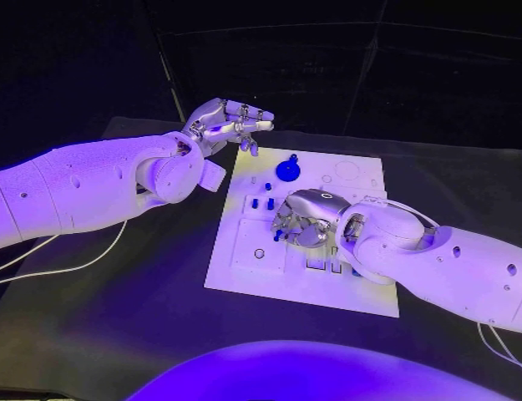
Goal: Assemble the parts on the task board
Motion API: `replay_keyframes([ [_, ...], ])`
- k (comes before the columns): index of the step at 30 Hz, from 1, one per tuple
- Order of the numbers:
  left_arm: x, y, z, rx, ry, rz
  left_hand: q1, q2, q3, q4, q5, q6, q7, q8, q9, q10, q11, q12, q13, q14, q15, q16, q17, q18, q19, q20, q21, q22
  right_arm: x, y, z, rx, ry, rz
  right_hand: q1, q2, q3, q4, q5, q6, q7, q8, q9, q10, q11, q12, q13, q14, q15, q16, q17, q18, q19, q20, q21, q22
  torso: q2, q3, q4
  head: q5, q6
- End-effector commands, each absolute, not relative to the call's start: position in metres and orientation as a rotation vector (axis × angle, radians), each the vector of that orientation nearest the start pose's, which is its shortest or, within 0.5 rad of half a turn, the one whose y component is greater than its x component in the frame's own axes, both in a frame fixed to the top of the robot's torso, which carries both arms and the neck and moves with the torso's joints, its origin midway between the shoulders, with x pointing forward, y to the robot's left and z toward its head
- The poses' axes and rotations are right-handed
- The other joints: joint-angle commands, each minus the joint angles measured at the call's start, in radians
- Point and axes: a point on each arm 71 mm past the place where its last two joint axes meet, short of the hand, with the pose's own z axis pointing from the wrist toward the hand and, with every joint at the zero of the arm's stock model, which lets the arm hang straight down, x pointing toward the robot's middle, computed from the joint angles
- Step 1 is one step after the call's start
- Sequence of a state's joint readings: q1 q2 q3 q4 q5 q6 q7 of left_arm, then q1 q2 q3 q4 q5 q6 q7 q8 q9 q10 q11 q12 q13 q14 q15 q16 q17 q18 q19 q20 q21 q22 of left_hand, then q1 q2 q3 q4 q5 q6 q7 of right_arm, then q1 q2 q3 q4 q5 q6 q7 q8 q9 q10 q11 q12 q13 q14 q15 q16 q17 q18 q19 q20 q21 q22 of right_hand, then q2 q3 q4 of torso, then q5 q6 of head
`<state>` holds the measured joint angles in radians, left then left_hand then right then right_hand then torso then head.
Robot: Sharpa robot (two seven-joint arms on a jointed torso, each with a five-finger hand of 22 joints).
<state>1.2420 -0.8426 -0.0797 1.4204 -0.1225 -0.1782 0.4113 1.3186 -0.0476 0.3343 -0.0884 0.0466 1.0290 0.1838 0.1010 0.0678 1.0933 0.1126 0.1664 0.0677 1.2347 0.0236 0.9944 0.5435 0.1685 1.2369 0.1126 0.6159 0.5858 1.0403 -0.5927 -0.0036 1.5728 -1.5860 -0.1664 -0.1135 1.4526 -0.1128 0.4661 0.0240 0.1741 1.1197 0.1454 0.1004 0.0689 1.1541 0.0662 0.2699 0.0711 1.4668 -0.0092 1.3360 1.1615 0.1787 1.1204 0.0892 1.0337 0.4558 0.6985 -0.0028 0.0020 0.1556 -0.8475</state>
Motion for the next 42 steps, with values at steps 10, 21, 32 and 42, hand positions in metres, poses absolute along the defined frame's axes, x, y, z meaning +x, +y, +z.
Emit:
replay_keyframes([
  [10, 0.507, 0.23, -0.173, -0.926, 1.477, -1.571, 0.004, 0.002, 0.006, 0.001, 0.001, -0.007, 0.003, -0.005, -0.001, -0.006, 0.001, -0.002, 0.0, -0.005, -0.002, -0.002, -0.001, 0.012, -0.005, 0.004, -0.005, -0.001, 0.419, -0.055, -0.241, -0.46, 1.827, 0.901, -0.013, 0.0, 0.002, -0.001, -0.004, 0.006, 0.001, -0.003, 0.001, 0.005, 0.005, -0.004, 0.0, 0.035, -0.004, -0.004, -0.001, 0.004, -0.001, -0.001, 0.005, -0.001, 0.0, -0.0001, -0.0006, 0.002, -0.002],
  [21, 0.507, 0.23, -0.174, -0.927, 1.482, -1.57, 0.004, 0.0, 0.005, 0.001, 0.001, -0.008, 0.004, -0.005, -0.001, -0.007, 0.002, -0.002, 0.0, -0.006, -0.001, -0.003, -0.004, 0.012, -0.005, 0.004, -0.006, -0.001, 0.419, -0.053, -0.244, -0.485, 1.838, 0.874, -0.044, -0.012, -0.012, 0.002, -0.002, -0.008, 0.005, -0.014, -0.001, -0.008, 0.01, -0.014, -0.002, 0.034, 0.0, 0.001, 0.005, 0.006, -0.01, 0.003, -0.004, -0.014, 0.0, 0.0, -0.0008, 0.001, -0.003],
  [32, 0.507, 0.229, -0.174, -0.929, 1.491, -1.573, 0.004, 0.0, 0.005, 0.001, 0.001, -0.008, 0.004, -0.005, -0.001, -0.007, 0.002, -0.002, 0.0, -0.006, -0.001, -0.003, -0.004, 0.012, -0.005, 0.004, -0.006, -0.001, 0.421, -0.053, -0.242, -0.451, 1.789, 0.875, -0.079, -0.043, -0.043, -0.003, -0.006, -0.136, 0.04, -0.041, -0.007, -0.113, 0.048, -0.054, -0.007, 0.029, 0.03, 0.003, 0.003, 0.005, -0.014, 0.029, -0.012, -0.021, 0.0, -0.0003, 0.0005, 0.001, -0.001],
  [42, 0.506, 0.23, -0.174, -0.932, 1.501, -1.574, 0.003, -0.001, 0.005, 0.001, 0.001, -0.009, 0.004, -0.005, -0.001, -0.009, 0.003, -0.002, 0.0, -0.009, -0.001, -0.005, -0.007, 0.012, -0.005, 0.004, -0.007, -0.002, 0.417, -0.063, -0.234, -0.397, 1.714, 0.892, -0.085, -0.045, -0.053, -0.005, -0.003, -0.15, 0.039, -0.036, -0.004, -0.132, 0.049, -0.052, -0.006, 0.027, 0.032, 0.001, -0.003, 0.006, -0.013, 0.033, -0.013, -0.022, 0.0, 0.0006, 0.0006, 0.004, -0.002],
])
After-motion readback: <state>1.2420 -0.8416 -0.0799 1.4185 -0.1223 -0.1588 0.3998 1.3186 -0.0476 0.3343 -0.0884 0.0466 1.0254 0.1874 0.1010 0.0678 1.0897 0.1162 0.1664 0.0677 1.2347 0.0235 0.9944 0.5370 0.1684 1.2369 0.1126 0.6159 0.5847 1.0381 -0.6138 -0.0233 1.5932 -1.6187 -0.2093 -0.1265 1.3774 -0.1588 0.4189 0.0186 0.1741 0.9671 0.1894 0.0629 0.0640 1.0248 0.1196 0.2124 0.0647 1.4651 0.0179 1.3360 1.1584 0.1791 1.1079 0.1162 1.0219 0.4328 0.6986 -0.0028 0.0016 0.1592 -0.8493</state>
